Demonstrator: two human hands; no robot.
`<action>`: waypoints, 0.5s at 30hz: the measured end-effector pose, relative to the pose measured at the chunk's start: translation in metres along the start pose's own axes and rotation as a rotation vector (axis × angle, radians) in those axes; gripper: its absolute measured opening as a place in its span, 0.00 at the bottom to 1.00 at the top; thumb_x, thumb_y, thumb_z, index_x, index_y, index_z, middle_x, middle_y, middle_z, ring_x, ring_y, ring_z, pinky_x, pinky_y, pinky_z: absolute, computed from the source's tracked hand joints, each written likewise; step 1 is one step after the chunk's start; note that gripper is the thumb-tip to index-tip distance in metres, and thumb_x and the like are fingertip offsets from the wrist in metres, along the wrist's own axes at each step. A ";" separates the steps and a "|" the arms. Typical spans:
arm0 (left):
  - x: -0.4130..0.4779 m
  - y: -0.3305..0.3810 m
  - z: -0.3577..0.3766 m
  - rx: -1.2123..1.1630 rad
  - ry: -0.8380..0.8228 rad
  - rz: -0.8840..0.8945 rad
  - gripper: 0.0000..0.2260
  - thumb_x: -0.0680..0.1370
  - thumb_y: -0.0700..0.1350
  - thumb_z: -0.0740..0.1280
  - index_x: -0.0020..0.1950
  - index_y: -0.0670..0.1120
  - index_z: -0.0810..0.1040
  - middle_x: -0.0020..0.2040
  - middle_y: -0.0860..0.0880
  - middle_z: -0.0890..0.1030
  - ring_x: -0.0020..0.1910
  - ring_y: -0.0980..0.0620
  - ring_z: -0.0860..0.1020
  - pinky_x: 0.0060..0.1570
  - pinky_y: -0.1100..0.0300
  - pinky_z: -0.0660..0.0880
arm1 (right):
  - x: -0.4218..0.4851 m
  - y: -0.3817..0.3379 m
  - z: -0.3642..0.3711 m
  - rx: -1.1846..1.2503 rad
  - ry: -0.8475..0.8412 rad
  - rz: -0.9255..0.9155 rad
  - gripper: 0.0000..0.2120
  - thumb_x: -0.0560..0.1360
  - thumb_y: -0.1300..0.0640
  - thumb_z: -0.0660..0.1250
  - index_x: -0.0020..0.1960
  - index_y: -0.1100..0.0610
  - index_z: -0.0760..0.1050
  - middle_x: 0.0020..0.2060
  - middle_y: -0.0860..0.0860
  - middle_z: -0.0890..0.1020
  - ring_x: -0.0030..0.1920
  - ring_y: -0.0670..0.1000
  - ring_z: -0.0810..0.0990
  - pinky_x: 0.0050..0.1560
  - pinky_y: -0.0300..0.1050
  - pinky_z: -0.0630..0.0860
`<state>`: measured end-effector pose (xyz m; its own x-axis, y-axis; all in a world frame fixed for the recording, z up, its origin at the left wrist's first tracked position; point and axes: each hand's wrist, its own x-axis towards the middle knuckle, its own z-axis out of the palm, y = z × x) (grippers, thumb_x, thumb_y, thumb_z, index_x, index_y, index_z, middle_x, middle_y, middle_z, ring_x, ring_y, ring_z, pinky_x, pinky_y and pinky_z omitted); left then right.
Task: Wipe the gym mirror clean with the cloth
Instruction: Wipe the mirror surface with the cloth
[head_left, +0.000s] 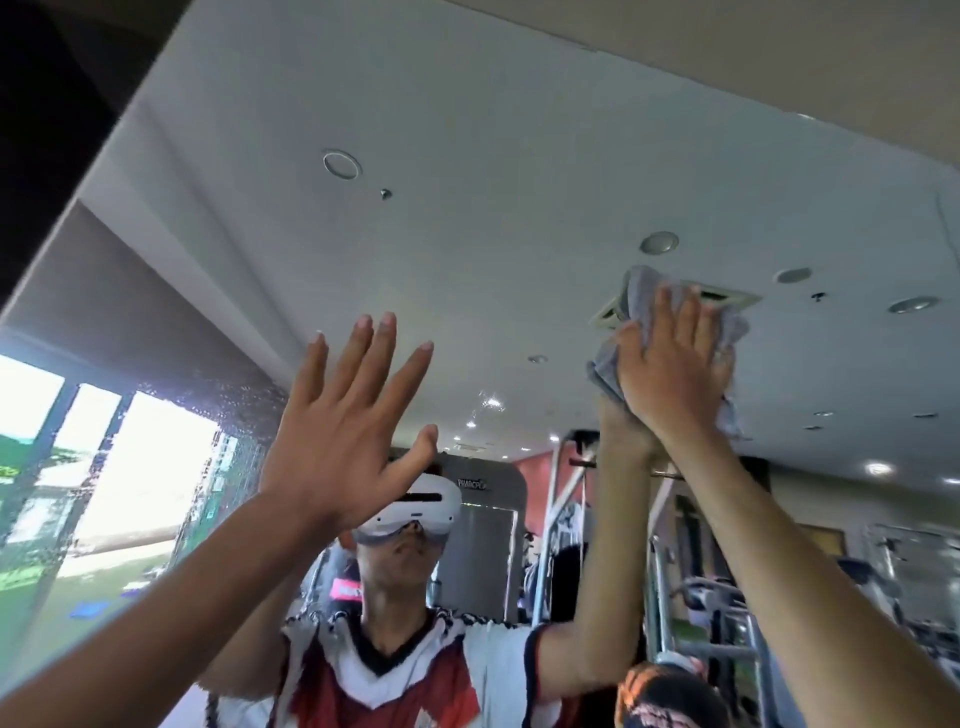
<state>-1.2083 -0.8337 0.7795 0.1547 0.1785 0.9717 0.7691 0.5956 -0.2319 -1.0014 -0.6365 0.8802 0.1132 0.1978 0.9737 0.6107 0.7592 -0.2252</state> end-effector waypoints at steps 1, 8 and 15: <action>0.000 -0.001 0.000 -0.003 -0.001 -0.001 0.34 0.80 0.63 0.50 0.83 0.49 0.53 0.82 0.42 0.50 0.81 0.43 0.49 0.78 0.41 0.45 | 0.007 -0.020 0.003 0.012 0.032 -0.021 0.33 0.79 0.41 0.40 0.81 0.53 0.53 0.80 0.55 0.55 0.80 0.57 0.50 0.76 0.63 0.48; -0.005 -0.003 -0.003 -0.015 -0.019 -0.103 0.39 0.80 0.67 0.46 0.81 0.40 0.48 0.82 0.41 0.46 0.82 0.45 0.44 0.78 0.44 0.42 | -0.055 -0.047 0.009 -0.046 -0.093 -0.728 0.29 0.82 0.40 0.40 0.80 0.49 0.48 0.80 0.51 0.52 0.80 0.54 0.49 0.78 0.62 0.48; -0.009 -0.032 -0.011 0.038 -0.026 0.107 0.37 0.79 0.64 0.53 0.79 0.40 0.62 0.79 0.39 0.61 0.79 0.43 0.59 0.76 0.42 0.52 | 0.003 0.016 -0.004 -0.085 -0.103 -0.157 0.30 0.82 0.39 0.38 0.81 0.48 0.41 0.81 0.51 0.43 0.80 0.54 0.41 0.78 0.63 0.44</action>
<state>-1.2273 -0.8627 0.7791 0.2177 0.2629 0.9399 0.7251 0.6011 -0.3361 -0.9885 -0.6265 0.8799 -0.0664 0.1470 0.9869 0.6793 0.7312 -0.0632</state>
